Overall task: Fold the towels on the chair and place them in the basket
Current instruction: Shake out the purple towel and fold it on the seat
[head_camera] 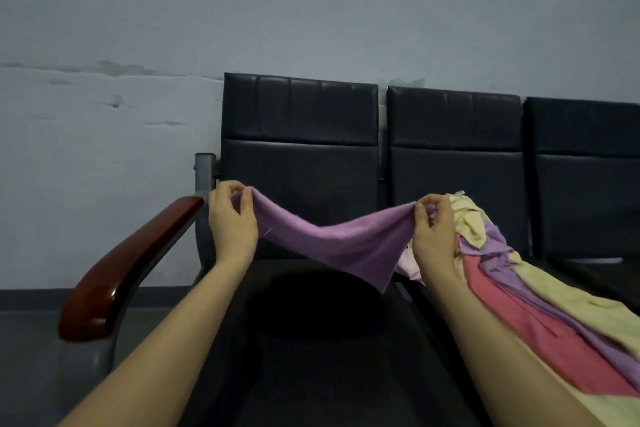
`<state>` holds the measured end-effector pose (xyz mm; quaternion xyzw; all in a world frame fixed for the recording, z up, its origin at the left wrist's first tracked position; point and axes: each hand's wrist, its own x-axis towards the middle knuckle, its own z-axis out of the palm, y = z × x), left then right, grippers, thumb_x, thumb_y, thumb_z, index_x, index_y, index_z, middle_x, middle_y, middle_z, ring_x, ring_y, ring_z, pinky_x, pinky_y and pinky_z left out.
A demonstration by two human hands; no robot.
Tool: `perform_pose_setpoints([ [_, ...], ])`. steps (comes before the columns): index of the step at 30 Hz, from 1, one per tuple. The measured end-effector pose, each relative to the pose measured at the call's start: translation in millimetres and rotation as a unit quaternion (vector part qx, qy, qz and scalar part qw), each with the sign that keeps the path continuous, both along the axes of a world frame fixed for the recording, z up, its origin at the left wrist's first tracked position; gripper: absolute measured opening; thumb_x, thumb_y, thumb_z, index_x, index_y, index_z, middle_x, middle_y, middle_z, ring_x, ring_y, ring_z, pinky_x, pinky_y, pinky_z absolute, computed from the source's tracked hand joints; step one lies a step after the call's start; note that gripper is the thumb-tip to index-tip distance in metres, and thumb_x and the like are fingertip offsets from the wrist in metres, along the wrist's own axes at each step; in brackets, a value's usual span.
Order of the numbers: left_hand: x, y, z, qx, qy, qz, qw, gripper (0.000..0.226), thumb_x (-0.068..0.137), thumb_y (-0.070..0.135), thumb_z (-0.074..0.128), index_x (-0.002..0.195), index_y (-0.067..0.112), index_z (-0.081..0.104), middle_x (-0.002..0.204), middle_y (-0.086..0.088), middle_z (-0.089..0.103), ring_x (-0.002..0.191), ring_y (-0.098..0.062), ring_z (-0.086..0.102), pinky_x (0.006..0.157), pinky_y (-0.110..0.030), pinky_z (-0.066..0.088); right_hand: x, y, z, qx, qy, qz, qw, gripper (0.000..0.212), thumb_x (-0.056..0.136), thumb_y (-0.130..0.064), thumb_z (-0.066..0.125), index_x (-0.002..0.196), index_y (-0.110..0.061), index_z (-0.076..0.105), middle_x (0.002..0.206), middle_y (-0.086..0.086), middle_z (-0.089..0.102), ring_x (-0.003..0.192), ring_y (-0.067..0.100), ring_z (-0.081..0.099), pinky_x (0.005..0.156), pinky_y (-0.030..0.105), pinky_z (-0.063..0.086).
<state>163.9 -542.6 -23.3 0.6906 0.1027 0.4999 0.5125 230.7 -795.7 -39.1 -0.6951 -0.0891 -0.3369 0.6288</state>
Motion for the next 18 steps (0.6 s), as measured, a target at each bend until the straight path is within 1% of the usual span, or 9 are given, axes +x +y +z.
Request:
perform_pose_setpoints([
  [2,-8,-2,-30,-0.002,0.032,0.006,0.999,0.004,0.098,0.018,0.049,0.095,0.018,0.052,0.112,-0.006,0.053,0.094,-0.012,0.051,0.08,-0.025,0.04,-12,-4,-26,-0.019,0.037,0.008,0.999,0.004,0.098,-0.015,0.048,0.097,-0.018,0.049,0.096,0.009,0.055,0.089,0.022,0.053,0.08,0.038,0.044],
  [4,-14,-2,-61,0.001,0.066,0.018,0.998,0.006,0.098,0.019,0.05,0.093,0.017,0.052,0.11,-0.007,0.054,0.091,-0.015,0.052,0.078,-0.028,0.041,-20,-7,-54,-0.045,0.074,0.004,0.996,0.005,0.098,-0.013,0.049,0.101,-0.011,0.052,0.098,0.011,0.056,0.089,0.024,0.053,0.078,0.035,0.041],
  [5,-16,-2,-76,0.006,0.087,0.027,0.996,0.007,0.097,0.02,0.05,0.092,0.018,0.052,0.108,-0.007,0.055,0.092,-0.017,0.053,0.078,-0.031,0.043,-23,-8,-68,-0.06,0.084,-0.01,0.995,0.005,0.096,-0.01,0.05,0.099,-0.009,0.054,0.098,0.012,0.057,0.091,0.025,0.054,0.079,0.035,0.042],
  [7,-19,-1,-103,0.031,0.138,0.058,0.988,0.008,0.096,0.02,0.051,0.09,0.016,0.054,0.106,-0.007,0.056,0.097,-0.024,0.054,0.083,-0.04,0.047,-25,-10,-96,-0.082,0.11,-0.04,0.99,0.007,0.092,-0.005,0.053,0.091,-0.012,0.055,0.098,0.014,0.058,0.096,0.03,0.055,0.086,0.043,0.047],
  [9,-20,0,-126,0.074,0.201,0.087,0.973,0.009,0.094,0.02,0.052,0.092,0.013,0.056,0.107,-0.008,0.056,0.101,-0.028,0.052,0.086,-0.045,0.047,-26,-9,-117,-0.106,0.15,-0.06,0.981,0.007,0.091,-0.007,0.055,0.088,-0.013,0.056,0.104,0.016,0.058,0.103,0.036,0.052,0.093,0.052,0.043],
  [10,-20,1,-135,0.101,0.234,0.094,0.962,0.01,0.094,0.02,0.052,0.092,0.012,0.057,0.107,-0.009,0.057,0.102,-0.029,0.051,0.087,-0.045,0.046,-26,-9,-124,-0.129,0.178,-0.07,0.973,0.005,0.092,-0.009,0.054,0.091,-0.012,0.058,0.11,0.017,0.057,0.108,0.038,0.049,0.096,0.051,0.039],
  [12,-16,4,-150,0.152,0.294,0.088,0.94,0.012,0.094,0.021,0.052,0.093,0.011,0.059,0.11,-0.01,0.057,0.105,-0.031,0.049,0.09,-0.044,0.043,-23,-7,-135,-0.184,0.231,-0.085,0.952,0.011,0.094,-0.013,0.052,0.099,-0.009,0.06,0.121,0.014,0.052,0.118,0.037,0.042,0.101,0.047,0.031],
  [15,-4,10,-165,0.225,0.339,0.051,0.912,0.019,0.095,0.023,0.051,0.105,0.012,0.062,0.121,-0.008,0.058,0.115,-0.03,0.046,0.097,-0.042,0.037,-11,-2,-147,-0.251,0.25,-0.069,0.933,0.017,0.094,-0.013,0.051,0.108,-0.012,0.06,0.129,0.009,0.048,0.123,0.031,0.04,0.104,0.041,0.025],
  [18,13,11,-171,0.323,0.381,0.007,0.866,0.035,0.097,0.033,0.046,0.127,0.017,0.057,0.137,-0.002,0.051,0.129,-0.023,0.038,0.104,-0.038,0.026,7,5,-157,-0.346,0.226,-0.021,0.91,0.028,0.095,-0.018,0.051,0.122,-0.019,0.058,0.139,0.001,0.047,0.129,0.023,0.04,0.107,0.037,0.021],
])
